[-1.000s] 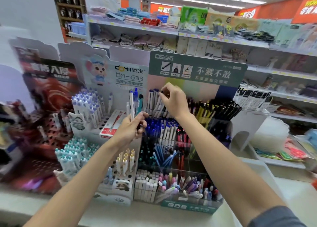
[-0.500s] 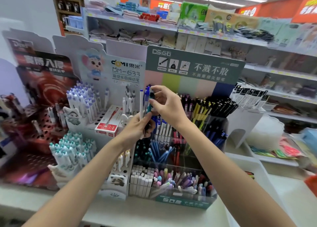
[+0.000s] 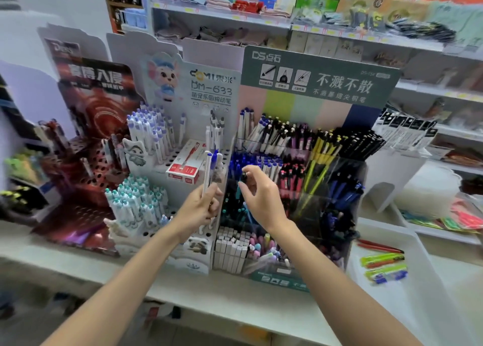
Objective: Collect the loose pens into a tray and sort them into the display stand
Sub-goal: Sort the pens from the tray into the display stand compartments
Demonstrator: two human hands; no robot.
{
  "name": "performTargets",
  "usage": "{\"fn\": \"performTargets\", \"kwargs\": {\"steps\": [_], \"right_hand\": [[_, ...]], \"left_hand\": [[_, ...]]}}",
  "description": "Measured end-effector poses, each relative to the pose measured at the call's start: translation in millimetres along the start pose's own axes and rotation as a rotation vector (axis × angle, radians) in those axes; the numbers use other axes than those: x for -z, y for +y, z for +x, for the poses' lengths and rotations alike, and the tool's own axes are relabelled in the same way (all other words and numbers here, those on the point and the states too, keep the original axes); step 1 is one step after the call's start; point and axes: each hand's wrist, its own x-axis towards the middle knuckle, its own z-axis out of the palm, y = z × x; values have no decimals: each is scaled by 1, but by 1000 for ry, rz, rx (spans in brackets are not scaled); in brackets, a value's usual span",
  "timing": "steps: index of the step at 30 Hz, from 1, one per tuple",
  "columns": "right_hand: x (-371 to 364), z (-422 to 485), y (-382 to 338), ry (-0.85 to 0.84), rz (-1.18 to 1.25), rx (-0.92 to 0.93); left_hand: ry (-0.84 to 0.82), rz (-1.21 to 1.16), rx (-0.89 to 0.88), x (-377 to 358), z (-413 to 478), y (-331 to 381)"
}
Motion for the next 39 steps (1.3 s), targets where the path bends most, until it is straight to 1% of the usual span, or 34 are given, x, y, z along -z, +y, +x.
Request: {"fn": "performTargets", "kwargs": {"steps": [2, 4, 6, 9, 10, 13, 15, 19, 22, 23, 26, 27, 29, 32, 34, 37, 39], "right_hand": [[-10, -7, 8, -120, -82, -3], [-18, -13, 13, -192, -157, 8], [-24, -18, 17, -206, -213, 17], [-19, -16, 14, -169, -246, 48], [-14, -12, 11, -138, -197, 41], [10, 13, -14, -33, 60, -67], [23, 33, -29, -29, 197, -130], [36, 57, -41, -22, 326, -175], [49, 64, -41, -3, 438, -202], [54, 67, -40, 48, 404, -177], [69, 77, -28, 274, 270, -128], [72, 80, -25, 326, 246, -119], [73, 85, -22, 376, 203, -89], [60, 90, -21, 360, 129, -3], [48, 92, -19, 315, 76, 37], [36, 94, -17, 224, 37, 52], [35, 98, -18, 202, 33, 52]], "left_hand": [[-16, -3, 21, 1, -2, -3], [-26, -8, 23, 3, -5, -6], [-34, -22, 15, 4, -7, -8], [-44, -28, 9, 2, -9, -8], [-47, -21, 4, 1, -8, -7], [-54, 12, -28, -7, -1, 4], [-74, 8, -53, -17, 5, 15], [-155, -28, -112, -36, 16, 38], [-188, -29, -133, -36, 22, 46], [-190, -34, -128, -33, 23, 46], [-166, -68, -96, -19, 27, 39], [-151, -74, -92, -15, 27, 35], [-124, -79, -97, -7, 27, 29], [-100, -94, -94, -3, 26, 27], [-89, -92, -94, -3, 25, 28], [-73, -97, -80, -2, 24, 30], [-80, -123, -70, -1, 23, 31]]}}
